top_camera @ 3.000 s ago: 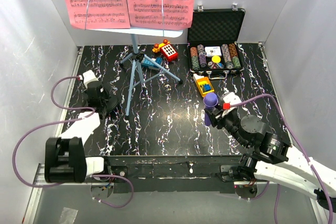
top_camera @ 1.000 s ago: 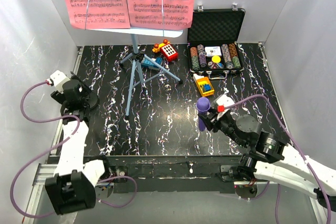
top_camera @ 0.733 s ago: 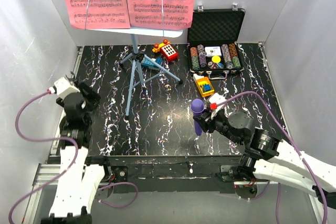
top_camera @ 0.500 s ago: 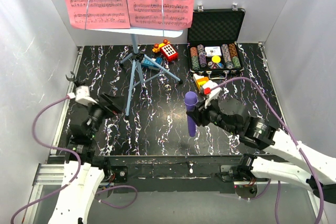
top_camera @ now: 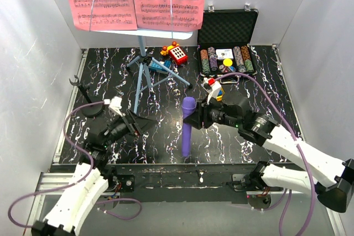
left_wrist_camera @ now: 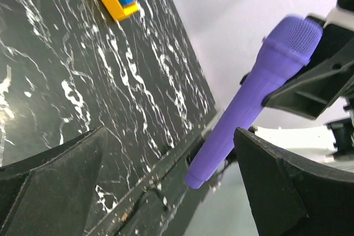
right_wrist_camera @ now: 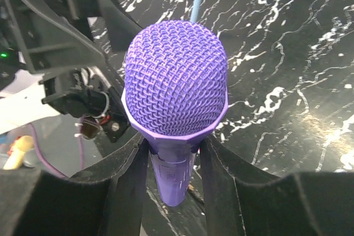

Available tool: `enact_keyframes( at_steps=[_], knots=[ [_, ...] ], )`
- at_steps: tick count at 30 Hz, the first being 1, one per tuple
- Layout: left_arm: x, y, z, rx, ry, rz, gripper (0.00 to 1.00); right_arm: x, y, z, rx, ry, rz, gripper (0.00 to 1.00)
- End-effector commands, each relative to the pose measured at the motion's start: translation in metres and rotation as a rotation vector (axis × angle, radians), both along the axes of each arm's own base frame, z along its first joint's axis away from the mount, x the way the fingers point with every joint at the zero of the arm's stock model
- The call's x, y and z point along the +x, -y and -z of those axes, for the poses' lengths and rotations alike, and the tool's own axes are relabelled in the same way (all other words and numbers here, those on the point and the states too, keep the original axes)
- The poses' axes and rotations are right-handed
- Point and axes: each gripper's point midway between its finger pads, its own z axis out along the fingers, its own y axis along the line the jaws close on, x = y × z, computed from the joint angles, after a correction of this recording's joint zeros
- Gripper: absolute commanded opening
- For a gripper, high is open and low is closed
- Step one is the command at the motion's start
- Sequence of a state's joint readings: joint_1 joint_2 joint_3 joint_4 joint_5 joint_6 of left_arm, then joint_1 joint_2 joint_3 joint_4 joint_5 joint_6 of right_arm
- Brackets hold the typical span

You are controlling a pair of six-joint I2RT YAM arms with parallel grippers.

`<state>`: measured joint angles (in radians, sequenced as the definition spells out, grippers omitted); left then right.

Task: Pack up the instrument practice props

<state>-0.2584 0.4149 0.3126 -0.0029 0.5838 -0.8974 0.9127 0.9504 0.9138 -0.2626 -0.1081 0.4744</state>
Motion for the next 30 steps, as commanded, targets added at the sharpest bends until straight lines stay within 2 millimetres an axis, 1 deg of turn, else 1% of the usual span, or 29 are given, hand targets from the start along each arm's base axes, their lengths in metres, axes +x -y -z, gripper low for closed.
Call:
enact_keyframes(
  at_steps=[1,3,5,8,12,16,17,21,24,25,26,27,28,29,30],
  knots=[
    [-0.008,0.033,-0.004,0.030,0.019,0.160,0.98,0.005,-0.026,-0.033,0.170,-0.054,-0.048,0.01],
    [-0.017,0.051,-0.006,0.036,0.048,0.219,0.98,0.007,-0.033,-0.034,0.185,-0.092,-0.066,0.01],
    [-0.022,0.064,-0.011,0.013,0.095,0.259,0.98,0.011,-0.036,-0.037,0.190,-0.105,-0.069,0.01],
    [-0.033,0.083,-0.005,-0.006,0.107,0.322,0.98,0.012,-0.041,-0.041,0.198,-0.120,-0.081,0.01],
    [-0.038,0.100,-0.010,-0.045,0.137,0.358,0.98,0.012,-0.046,-0.042,0.208,-0.138,-0.093,0.01],
    [-0.037,0.113,-0.003,0.018,0.141,0.391,0.98,0.009,-0.048,-0.041,0.218,-0.154,-0.110,0.01],
    [-0.038,0.115,-0.003,0.024,0.149,0.397,0.96,0.009,-0.048,-0.042,0.222,-0.156,-0.114,0.01],
    [-0.039,0.114,-0.011,0.006,0.187,0.395,0.80,0.006,-0.048,-0.040,0.221,-0.162,-0.126,0.01],
    [-0.043,0.115,-0.011,0.008,0.188,0.413,0.64,0.001,-0.048,-0.041,0.221,-0.167,-0.151,0.01],
    [-0.045,0.115,-0.012,0.004,0.192,0.425,0.53,0.000,-0.048,-0.040,0.219,-0.165,-0.161,0.01],
    [-0.046,0.115,-0.012,-0.002,0.197,0.433,0.38,-0.002,-0.049,-0.041,0.219,-0.166,-0.172,0.01],
    [-0.047,0.115,-0.012,-0.008,0.195,0.435,0.21,-0.003,-0.049,-0.041,0.219,-0.166,-0.179,0.01],
    [-0.046,0.115,-0.010,-0.010,0.185,0.427,0.09,-0.005,-0.049,-0.041,0.218,-0.166,-0.187,0.07],
    [-0.044,0.114,-0.006,-0.003,0.168,0.412,0.00,-0.007,-0.048,-0.042,0.222,-0.165,-0.195,0.24],
    [-0.042,0.113,-0.004,0.001,0.157,0.394,0.00,-0.007,-0.047,-0.043,0.226,-0.161,-0.196,0.39]
  ],
)
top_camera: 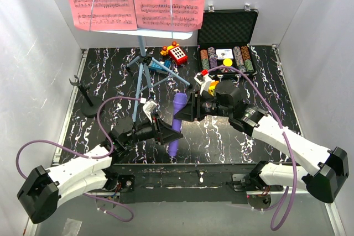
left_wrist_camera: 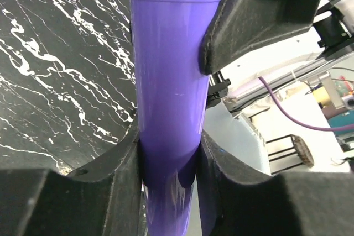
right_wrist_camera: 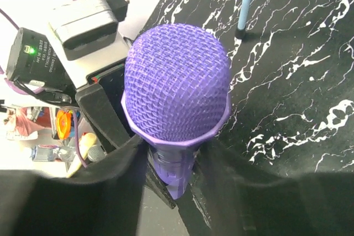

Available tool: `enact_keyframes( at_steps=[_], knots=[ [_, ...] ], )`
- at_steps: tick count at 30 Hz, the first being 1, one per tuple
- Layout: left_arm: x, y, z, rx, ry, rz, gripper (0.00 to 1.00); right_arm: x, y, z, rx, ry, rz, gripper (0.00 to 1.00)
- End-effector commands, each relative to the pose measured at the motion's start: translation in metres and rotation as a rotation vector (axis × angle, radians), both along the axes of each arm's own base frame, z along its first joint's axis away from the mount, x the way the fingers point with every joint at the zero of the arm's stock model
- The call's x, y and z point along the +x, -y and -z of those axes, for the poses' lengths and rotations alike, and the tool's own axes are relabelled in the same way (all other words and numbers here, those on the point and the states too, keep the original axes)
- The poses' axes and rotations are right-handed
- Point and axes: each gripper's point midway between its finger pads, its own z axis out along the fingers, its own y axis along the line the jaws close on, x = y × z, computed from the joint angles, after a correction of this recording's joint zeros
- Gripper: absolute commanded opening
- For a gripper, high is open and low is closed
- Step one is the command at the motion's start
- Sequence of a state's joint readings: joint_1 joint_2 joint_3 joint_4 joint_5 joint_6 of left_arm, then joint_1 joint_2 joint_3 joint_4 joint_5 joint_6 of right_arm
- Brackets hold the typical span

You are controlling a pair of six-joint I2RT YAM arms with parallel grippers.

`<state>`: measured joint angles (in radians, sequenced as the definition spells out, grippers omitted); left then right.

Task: Pack up the instrument practice props

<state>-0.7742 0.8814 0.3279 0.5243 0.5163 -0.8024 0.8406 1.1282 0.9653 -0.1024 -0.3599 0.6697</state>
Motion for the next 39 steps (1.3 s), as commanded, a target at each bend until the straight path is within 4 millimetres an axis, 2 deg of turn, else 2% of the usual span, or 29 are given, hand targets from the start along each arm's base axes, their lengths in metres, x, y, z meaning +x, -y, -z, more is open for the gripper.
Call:
enact_keyframes(
  at_steps=[1,2,5,7,9,10,11,14,15,17,18,19,25,30,32,35,39],
  knots=[
    [0.010,-0.004,-0.003,-0.009,-0.006,-0.069,0.00,-0.014,-0.004,-0.034,0.092,0.063,-0.079,0.69],
    [0.011,-0.006,-0.002,-0.009,-0.011,-0.084,0.00,-0.014,-0.002,-0.035,0.091,0.068,-0.073,0.83],
    [0.019,-0.019,-0.001,0.019,-0.007,-0.178,0.00,-0.012,0.010,-0.031,0.049,0.079,-0.021,0.88],
    [0.029,-0.039,0.000,0.066,-0.003,-0.307,0.00,-0.010,0.021,-0.025,0.004,0.091,0.017,0.89],
    [0.049,-0.077,-0.004,0.107,0.000,-0.539,0.00,-0.008,0.033,-0.019,-0.037,0.113,0.056,0.90],
    [0.053,-0.102,0.006,0.165,-0.040,-0.660,0.00,-0.007,0.039,-0.017,-0.051,0.124,0.073,0.90],
    [0.058,-0.126,0.007,0.191,-0.069,-0.778,0.00,-0.007,0.044,-0.012,-0.071,0.128,0.087,0.90],
    [0.053,-0.187,0.013,0.277,-0.137,-1.026,0.00,-0.007,0.055,-0.005,-0.097,0.145,0.106,0.91],
    [0.049,-0.209,0.021,0.316,-0.184,-1.114,0.00,-0.007,0.057,-0.003,-0.105,0.150,0.109,0.91],
    [0.037,-0.245,0.025,0.347,-0.275,-1.265,0.00,-0.009,0.060,0.000,-0.113,0.151,0.111,0.91],
    [0.030,-0.263,0.034,0.336,-0.348,-1.362,0.00,-0.008,0.061,0.002,-0.117,0.150,0.113,0.92],
    [0.026,-0.270,0.037,0.307,-0.400,-1.408,0.00,-0.009,0.062,0.002,-0.117,0.151,0.110,0.92],
    [0.013,-0.307,0.055,0.352,-0.500,-1.641,0.00,-0.013,0.063,0.000,-0.104,0.160,0.095,0.93],
    [0.015,-0.318,0.058,0.350,-0.511,-1.752,0.00,-0.016,0.069,-0.004,-0.104,0.191,0.091,0.93],
    [0.019,-0.319,0.057,0.340,-0.485,-1.770,0.00,-0.017,0.071,-0.006,-0.104,0.201,0.090,0.93],
    [0.033,-0.305,0.063,0.368,-0.439,-1.725,0.00,-0.018,0.074,-0.006,-0.106,0.216,0.091,0.93],
    [0.035,-0.296,0.090,0.406,-0.510,-1.750,0.00,-0.017,0.076,-0.004,-0.116,0.223,0.092,0.93]
  ],
)
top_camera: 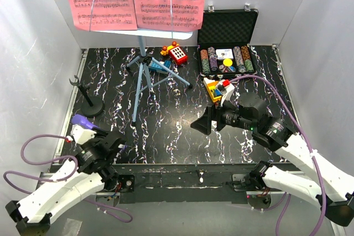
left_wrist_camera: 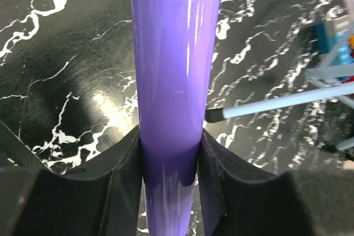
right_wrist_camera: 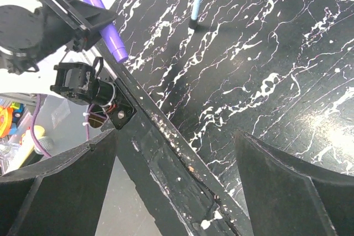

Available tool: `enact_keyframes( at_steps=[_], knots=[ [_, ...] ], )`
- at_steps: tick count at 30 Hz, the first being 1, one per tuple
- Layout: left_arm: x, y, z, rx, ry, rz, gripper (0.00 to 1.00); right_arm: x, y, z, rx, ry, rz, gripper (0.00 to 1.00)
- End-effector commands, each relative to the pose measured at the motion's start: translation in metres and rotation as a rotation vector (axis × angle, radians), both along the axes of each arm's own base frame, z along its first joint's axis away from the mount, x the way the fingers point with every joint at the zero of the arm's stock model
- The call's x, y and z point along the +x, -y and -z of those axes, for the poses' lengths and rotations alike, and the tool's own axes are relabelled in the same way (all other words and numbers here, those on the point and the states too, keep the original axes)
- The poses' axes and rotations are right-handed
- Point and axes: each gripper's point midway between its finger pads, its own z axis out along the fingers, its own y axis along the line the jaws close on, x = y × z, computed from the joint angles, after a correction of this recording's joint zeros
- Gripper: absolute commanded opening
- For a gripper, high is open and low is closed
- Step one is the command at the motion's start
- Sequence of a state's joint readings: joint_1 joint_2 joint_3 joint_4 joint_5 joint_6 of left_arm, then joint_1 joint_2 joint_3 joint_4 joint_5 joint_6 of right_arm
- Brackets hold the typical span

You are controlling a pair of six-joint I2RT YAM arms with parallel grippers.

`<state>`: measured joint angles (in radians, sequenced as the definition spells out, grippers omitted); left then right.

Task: Pack up the instrument practice props

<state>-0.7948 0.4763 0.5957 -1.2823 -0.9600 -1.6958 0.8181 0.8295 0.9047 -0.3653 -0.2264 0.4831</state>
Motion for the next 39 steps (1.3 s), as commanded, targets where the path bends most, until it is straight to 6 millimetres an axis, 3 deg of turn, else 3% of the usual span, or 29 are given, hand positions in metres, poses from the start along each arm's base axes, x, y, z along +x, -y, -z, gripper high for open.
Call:
enact_keyframes(
  at_steps=[1,5,9,11,17,27,35,37,39],
  knots=[
    [0.006,-0.003,0.018,0.037,-0.013,-0.075,0.00,0.002,0.005,-0.003,-0.009,0.045,-0.002,0.93],
    [0.018,0.004,0.025,0.001,0.016,-0.067,0.00,0.002,0.009,-0.003,-0.021,0.064,0.003,0.93],
    [0.057,0.018,0.045,-0.112,-0.068,0.007,0.00,0.003,0.010,0.002,-0.031,0.070,0.002,0.93],
    [0.069,0.011,0.058,-0.182,-0.120,-0.007,0.00,0.003,0.011,0.001,-0.033,0.076,0.004,0.93],
    [0.099,-0.008,0.052,-0.195,-0.076,-0.066,0.00,0.004,0.017,0.001,-0.041,0.101,0.022,0.94],
    [0.098,-0.054,0.107,-0.384,-0.107,-0.242,0.00,0.000,0.016,-0.001,-0.032,0.096,0.005,0.94],
    [0.109,-0.078,0.115,-0.428,-0.107,-0.281,0.00,0.000,0.012,0.003,-0.025,0.080,-0.006,0.94],
    [0.108,-0.081,0.119,-0.436,-0.125,-0.287,0.08,-0.001,0.012,0.005,-0.025,0.078,-0.007,0.94],
    [0.105,-0.082,0.122,-0.436,-0.148,-0.287,0.22,0.000,0.013,0.005,-0.028,0.084,-0.003,0.94]
  ],
)
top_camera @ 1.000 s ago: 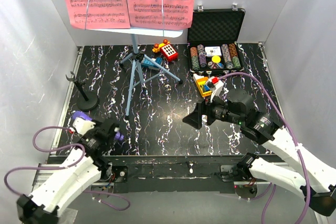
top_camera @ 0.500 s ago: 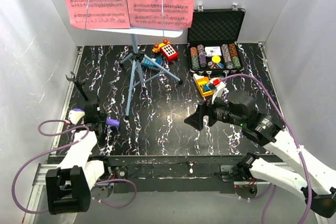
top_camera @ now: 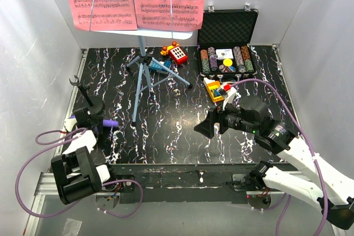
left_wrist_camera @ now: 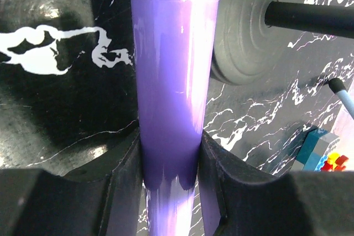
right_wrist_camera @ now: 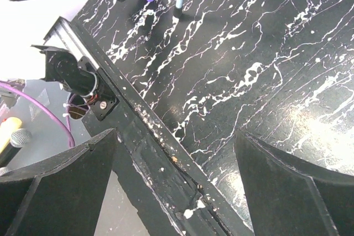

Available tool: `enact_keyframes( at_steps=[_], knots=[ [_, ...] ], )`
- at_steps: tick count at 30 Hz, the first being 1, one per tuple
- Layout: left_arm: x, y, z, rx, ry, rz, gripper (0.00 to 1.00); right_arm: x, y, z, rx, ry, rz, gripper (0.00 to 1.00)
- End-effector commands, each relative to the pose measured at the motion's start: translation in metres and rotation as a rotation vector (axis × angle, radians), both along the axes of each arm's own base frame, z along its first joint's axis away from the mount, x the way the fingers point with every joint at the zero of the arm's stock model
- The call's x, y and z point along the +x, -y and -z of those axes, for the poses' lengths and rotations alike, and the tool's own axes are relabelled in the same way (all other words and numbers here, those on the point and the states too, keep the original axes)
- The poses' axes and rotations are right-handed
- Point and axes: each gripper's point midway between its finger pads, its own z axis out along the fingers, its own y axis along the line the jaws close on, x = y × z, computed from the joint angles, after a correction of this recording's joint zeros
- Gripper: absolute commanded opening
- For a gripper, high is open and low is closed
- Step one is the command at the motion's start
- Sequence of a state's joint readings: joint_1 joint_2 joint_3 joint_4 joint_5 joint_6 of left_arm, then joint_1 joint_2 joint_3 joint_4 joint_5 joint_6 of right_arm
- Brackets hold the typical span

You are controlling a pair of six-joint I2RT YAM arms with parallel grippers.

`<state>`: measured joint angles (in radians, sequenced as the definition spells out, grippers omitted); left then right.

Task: Pack up the instrument practice props

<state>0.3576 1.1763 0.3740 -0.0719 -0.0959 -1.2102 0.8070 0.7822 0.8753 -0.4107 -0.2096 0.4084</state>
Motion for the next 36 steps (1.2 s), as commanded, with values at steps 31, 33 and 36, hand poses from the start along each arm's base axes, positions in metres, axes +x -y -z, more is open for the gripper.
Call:
enact_keyframes(
  at_steps=[31,33,36],
  knots=[
    [-0.055,0.052,-0.010,-0.088,-0.134,0.243,0.84,0.004,-0.003,-0.011,0.000,0.016,-0.002,0.95],
    [-0.058,0.059,-0.014,-0.091,-0.138,0.272,0.86,0.004,-0.004,-0.010,-0.001,0.006,-0.004,0.95],
    [-0.062,0.066,-0.022,-0.082,-0.149,0.300,0.93,0.003,-0.004,-0.008,-0.005,-0.010,-0.003,0.95]
  ],
)
